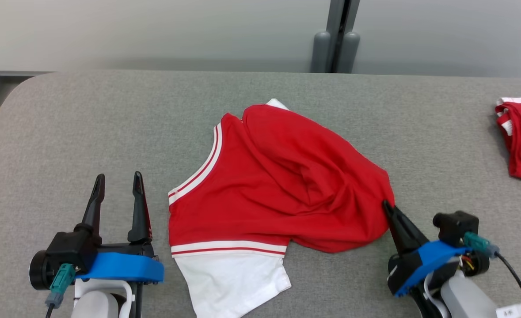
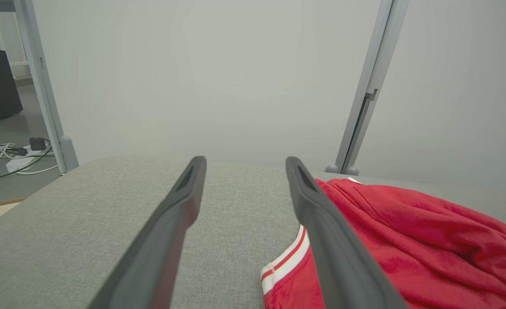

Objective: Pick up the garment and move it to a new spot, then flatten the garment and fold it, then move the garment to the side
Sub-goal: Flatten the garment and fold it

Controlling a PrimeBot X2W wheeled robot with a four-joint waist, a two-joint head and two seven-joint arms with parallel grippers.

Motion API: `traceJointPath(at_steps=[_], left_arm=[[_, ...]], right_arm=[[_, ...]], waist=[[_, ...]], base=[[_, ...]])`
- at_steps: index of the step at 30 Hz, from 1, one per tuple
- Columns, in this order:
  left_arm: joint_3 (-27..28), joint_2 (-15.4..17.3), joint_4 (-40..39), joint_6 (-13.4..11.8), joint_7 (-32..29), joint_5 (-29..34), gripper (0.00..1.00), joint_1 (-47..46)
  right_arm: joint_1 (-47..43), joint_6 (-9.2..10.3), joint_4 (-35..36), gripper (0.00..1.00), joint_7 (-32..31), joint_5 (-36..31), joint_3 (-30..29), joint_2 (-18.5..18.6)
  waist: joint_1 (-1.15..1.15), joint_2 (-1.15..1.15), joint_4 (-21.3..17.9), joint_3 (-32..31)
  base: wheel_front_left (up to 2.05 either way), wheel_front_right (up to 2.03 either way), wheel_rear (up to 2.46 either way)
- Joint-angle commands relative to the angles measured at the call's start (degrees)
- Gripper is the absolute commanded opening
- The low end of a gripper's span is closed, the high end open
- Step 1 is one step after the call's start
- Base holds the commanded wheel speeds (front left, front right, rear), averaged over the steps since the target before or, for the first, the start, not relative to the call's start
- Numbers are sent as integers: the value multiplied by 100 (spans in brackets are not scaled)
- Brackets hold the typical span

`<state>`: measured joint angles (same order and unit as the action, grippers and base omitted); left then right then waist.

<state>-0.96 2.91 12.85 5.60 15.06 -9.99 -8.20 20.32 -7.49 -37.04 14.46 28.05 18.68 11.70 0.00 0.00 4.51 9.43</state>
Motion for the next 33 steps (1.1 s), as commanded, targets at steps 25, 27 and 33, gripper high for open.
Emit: traceJointPath(at_steps=[25, 27, 33], left_arm=[[73, -3, -41, 32, 14, 33, 100, 65], [77, -3, -33, 43, 14, 35, 100, 57], [140, -3, -48, 55, 14, 58, 100, 99]], right_arm=[[-3468, -1, 5232, 100, -3521, -1248, -1110, -274], [-3457, -1, 5305, 100, -3546, -1235, -1183, -286], [-2973, -1, 5504, 100, -3191, -1262, -1500, -186]], waist=[[0, 0, -488, -35], [0, 0, -473, -39], [0, 0, -459, -44]], base=[[0, 0, 0], [0, 0, 0], [0, 0, 0]])
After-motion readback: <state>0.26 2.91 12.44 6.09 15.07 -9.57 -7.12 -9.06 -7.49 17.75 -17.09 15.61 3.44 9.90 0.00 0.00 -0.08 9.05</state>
